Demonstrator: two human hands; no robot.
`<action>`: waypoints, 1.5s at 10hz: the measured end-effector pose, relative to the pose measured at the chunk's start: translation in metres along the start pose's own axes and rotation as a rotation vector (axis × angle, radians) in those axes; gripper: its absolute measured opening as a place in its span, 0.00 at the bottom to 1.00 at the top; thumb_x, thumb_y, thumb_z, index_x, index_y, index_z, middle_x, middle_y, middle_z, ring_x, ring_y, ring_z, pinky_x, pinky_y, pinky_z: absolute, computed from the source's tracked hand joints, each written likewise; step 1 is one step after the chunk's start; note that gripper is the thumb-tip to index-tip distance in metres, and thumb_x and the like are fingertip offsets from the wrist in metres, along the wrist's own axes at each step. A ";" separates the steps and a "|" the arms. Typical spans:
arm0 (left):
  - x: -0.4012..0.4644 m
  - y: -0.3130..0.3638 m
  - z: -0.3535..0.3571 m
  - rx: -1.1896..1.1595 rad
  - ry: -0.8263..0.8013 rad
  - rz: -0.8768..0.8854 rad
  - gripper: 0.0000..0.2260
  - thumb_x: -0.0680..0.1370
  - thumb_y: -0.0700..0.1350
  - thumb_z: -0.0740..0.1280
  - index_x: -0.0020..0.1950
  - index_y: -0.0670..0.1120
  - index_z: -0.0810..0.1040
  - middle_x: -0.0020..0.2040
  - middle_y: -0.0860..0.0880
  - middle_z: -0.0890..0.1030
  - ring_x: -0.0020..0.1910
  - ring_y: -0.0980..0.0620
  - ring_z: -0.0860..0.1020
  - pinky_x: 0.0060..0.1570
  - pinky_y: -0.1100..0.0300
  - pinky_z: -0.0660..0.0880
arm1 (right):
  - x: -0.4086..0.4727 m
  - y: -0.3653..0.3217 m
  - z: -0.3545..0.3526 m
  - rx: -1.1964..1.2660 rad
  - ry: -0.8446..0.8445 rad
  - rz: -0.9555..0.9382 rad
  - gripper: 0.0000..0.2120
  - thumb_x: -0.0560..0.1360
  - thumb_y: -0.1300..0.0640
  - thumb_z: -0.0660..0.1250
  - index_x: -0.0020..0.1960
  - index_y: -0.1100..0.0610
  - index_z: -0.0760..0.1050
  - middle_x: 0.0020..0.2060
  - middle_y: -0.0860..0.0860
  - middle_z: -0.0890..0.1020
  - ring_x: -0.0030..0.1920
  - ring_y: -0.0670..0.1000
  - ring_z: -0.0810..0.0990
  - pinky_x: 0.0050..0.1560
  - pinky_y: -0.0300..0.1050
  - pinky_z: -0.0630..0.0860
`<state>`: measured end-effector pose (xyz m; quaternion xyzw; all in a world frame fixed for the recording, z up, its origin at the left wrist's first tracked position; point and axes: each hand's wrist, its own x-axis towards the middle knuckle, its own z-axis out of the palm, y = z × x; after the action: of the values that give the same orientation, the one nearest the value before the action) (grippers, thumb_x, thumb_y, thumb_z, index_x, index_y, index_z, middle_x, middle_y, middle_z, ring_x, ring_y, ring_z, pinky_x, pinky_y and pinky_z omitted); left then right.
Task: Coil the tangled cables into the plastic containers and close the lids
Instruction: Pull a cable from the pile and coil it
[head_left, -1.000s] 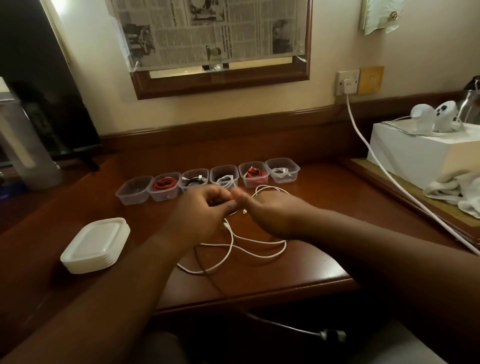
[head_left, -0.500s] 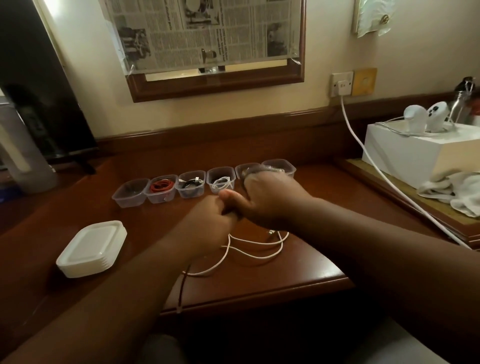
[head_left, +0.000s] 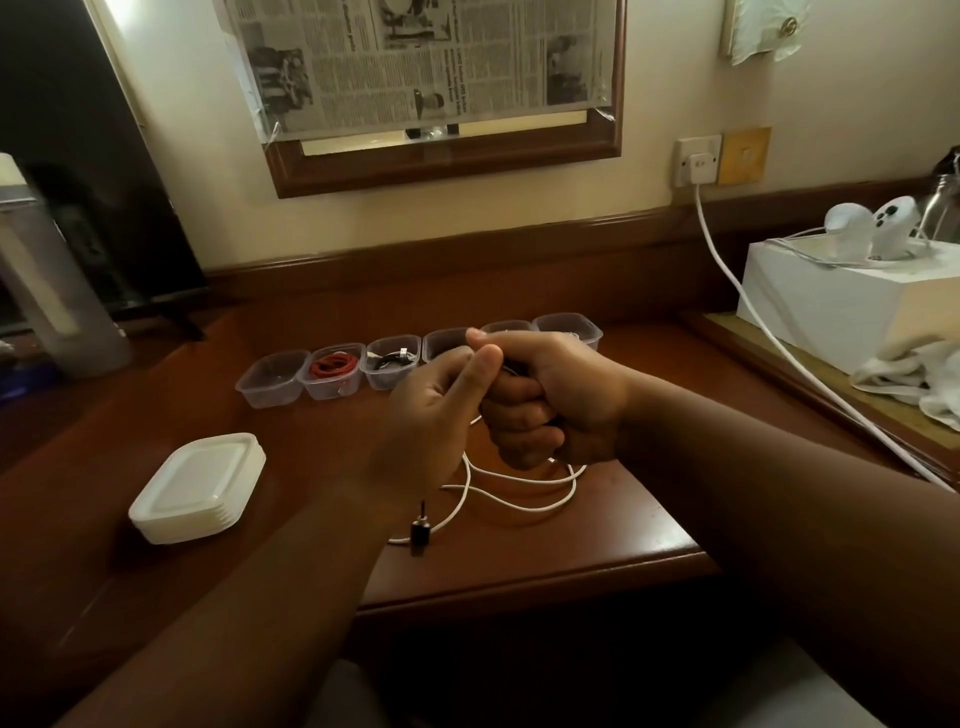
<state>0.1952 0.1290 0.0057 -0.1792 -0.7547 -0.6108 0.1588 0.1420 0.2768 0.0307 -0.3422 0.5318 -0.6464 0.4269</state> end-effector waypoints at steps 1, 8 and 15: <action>0.000 -0.003 0.004 -0.101 -0.035 -0.123 0.22 0.77 0.64 0.65 0.47 0.44 0.78 0.39 0.37 0.73 0.32 0.43 0.72 0.36 0.53 0.72 | 0.000 0.000 -0.003 -0.045 0.043 -0.003 0.30 0.83 0.44 0.50 0.24 0.54 0.58 0.18 0.49 0.61 0.19 0.48 0.59 0.26 0.42 0.51; 0.057 -0.047 0.024 -0.120 0.206 -0.096 0.12 0.75 0.60 0.62 0.44 0.54 0.80 0.38 0.54 0.82 0.38 0.57 0.81 0.38 0.61 0.78 | 0.050 -0.007 -0.042 -0.413 0.843 -0.074 0.15 0.81 0.51 0.59 0.41 0.59 0.74 0.31 0.56 0.76 0.32 0.55 0.77 0.40 0.53 0.80; 0.141 -0.157 0.001 -0.280 0.348 -0.476 0.15 0.81 0.54 0.65 0.43 0.45 0.79 0.36 0.48 0.83 0.36 0.51 0.83 0.37 0.57 0.79 | 0.130 0.081 -0.159 -0.045 0.693 -0.163 0.15 0.84 0.52 0.55 0.54 0.58 0.78 0.45 0.56 0.84 0.47 0.51 0.83 0.52 0.51 0.78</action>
<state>-0.0024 0.1112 -0.0654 0.0892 -0.6456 -0.7502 0.1118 -0.0375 0.2149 -0.0820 -0.1533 0.6302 -0.7441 0.1605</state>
